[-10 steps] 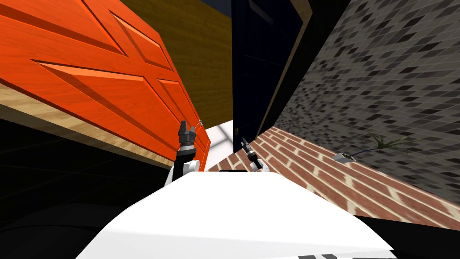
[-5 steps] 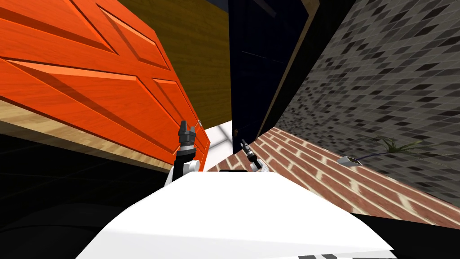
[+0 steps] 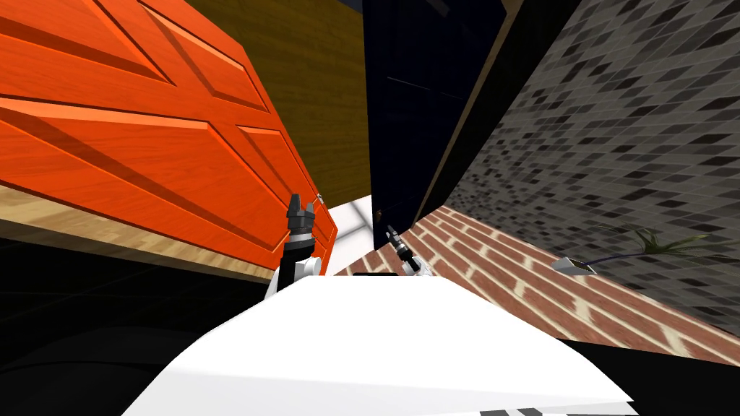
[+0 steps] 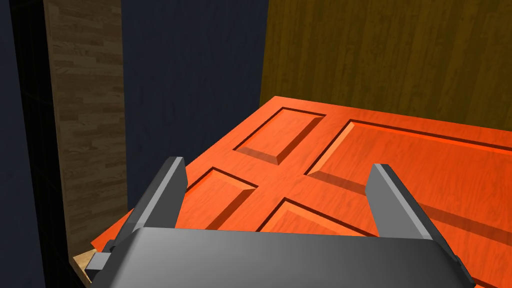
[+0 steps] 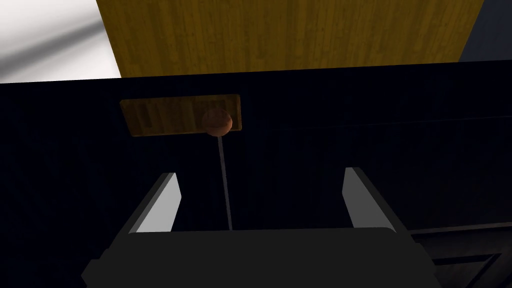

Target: Push the door open

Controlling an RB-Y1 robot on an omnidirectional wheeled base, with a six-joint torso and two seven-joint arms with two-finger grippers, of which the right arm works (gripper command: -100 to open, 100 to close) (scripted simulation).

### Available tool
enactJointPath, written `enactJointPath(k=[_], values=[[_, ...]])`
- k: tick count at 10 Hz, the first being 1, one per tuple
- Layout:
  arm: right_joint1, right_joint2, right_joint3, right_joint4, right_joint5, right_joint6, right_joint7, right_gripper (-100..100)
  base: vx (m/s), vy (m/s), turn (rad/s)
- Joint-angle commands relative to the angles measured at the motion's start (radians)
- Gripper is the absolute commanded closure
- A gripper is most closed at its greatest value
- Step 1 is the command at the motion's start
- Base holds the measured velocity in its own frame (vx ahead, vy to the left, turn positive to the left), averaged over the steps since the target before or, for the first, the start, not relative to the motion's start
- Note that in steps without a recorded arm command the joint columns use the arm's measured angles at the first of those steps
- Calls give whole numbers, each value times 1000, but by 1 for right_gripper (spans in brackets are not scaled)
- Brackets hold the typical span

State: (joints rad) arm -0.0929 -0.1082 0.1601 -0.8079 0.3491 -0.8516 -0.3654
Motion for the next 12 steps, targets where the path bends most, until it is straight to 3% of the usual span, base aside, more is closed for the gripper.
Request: enactJointPath(k=[1, 7, 8, 12], values=[[-14, 1, 1, 32, 5, -7, -3, -100, 80, -52, 27], [-74, 5, 10, 180, 35, -35, -23, -100, 105, -79, 41], [-67, 5, 9, 161, 32, -32, -19, -100, 62, -45, 16], [-66, 15, 2, 171, 23, -32, 0, -100, 148, 59, 32]])
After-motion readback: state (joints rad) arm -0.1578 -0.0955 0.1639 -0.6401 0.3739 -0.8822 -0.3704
